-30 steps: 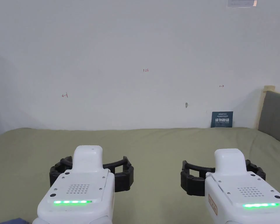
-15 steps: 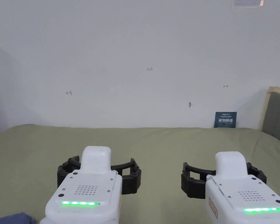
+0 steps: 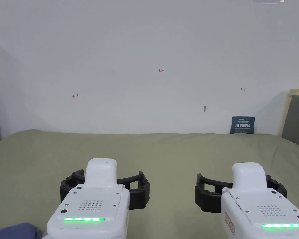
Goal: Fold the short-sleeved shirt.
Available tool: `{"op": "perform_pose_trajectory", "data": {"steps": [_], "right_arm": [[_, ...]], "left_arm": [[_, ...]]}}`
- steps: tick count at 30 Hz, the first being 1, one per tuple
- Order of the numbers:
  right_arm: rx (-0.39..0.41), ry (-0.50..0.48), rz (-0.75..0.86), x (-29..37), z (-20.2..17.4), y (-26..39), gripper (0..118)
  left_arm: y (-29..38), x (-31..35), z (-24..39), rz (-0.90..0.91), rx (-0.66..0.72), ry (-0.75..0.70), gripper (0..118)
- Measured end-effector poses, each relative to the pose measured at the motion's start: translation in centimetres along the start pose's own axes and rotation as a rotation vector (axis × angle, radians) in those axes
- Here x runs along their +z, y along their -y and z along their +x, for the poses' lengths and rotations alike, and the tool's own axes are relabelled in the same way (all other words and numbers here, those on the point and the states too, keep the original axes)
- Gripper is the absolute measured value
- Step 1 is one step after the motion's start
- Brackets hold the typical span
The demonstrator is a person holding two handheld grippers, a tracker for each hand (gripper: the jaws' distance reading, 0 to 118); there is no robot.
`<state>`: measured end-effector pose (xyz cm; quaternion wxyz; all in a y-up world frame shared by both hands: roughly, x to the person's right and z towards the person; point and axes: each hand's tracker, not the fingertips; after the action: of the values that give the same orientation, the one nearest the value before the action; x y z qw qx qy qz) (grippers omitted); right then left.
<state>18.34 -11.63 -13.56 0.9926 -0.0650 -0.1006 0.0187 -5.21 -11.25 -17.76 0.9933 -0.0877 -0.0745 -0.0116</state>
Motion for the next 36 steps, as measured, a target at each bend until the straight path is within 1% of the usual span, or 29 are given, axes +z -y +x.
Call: {"op": "perform_pose_trajectory", "data": {"steps": [7,13,17,32,36], "right_arm": [[0.003,0.004,-0.002,0.43,0.17,0.06,118],[-0.01,0.003,-0.012,0.53,0.34,0.21,118],[0.0,0.005,-0.013,0.53,0.33,0.29,118],[-0.006,0.002,-0.014,0.56,0.28,0.29,118],[0.01,0.001,-0.02,0.54,-0.02,0.46,118]], "left_arm": [[0.08,0.27,0.12,-0.003,0.016,0.0,118],[0.19,0.51,-0.03,-0.01,0.021,0.003,118],[0.23,0.45,-0.02,-0.013,0.01,-0.008,118],[0.1,0.48,0.15,-0.009,0.017,0.001,118],[0.24,0.33,0.15,-0.019,0.013,-0.001,118]]}}
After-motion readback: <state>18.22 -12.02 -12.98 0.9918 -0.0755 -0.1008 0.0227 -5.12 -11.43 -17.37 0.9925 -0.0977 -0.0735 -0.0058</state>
